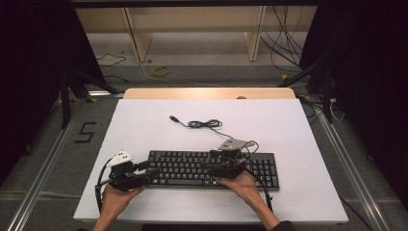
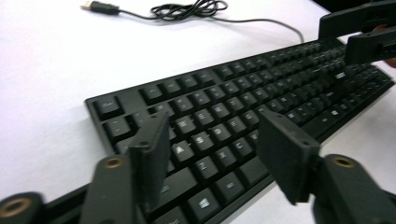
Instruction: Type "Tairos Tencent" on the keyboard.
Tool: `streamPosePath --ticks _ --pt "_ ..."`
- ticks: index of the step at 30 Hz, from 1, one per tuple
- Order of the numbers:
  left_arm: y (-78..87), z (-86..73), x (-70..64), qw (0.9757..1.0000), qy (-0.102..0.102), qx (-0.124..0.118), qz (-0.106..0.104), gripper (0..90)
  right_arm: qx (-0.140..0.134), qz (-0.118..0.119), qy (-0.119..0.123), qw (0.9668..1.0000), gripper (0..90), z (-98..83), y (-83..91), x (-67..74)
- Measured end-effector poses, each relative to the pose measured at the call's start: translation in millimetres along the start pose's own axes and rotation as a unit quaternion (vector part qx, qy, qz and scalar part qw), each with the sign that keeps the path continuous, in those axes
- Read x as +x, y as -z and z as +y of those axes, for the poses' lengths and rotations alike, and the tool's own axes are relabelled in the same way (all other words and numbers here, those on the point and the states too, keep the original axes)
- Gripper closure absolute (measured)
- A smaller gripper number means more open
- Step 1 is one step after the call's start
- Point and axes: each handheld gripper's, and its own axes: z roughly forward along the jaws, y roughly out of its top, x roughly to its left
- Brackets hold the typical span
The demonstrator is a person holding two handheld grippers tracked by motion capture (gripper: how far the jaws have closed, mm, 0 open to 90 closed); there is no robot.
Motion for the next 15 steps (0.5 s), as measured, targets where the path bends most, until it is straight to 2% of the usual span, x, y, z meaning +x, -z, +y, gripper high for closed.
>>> streamPosePath --ticks 1,2,8,14,15 --pt "-0.1 -0.4 0.9 1.0000 0.000 0.005 0.003 52.6 0.006 0.000 0.000 1.0000 42.6 1.3 -5.0 0.7" --pt "-0.5 -1.0 2.2 0.9999 0.000 0.014 0.009 54.7 0.008 -0.001 0.000 1.0000 43.3 1.8 -7.4 1.2" --pt "-2.4 -2.6 4.0 0.9991 -0.004 0.038 0.018 69.1 0.021 0.001 0.003 0.9998 53.9 5.6 -19.0 4.5" --pt "-4.0 -4.0 3.9 0.9981 -0.012 0.054 0.026 81.9 0.040 0.006 0.009 0.9991 67.4 9.2 -33.1 12.5" --pt "-4.5 -4.4 3.5 0.9980 -0.012 0.056 0.026 81.9 0.040 0.006 0.009 0.9991 67.4 9.2 -33.1 12.5"
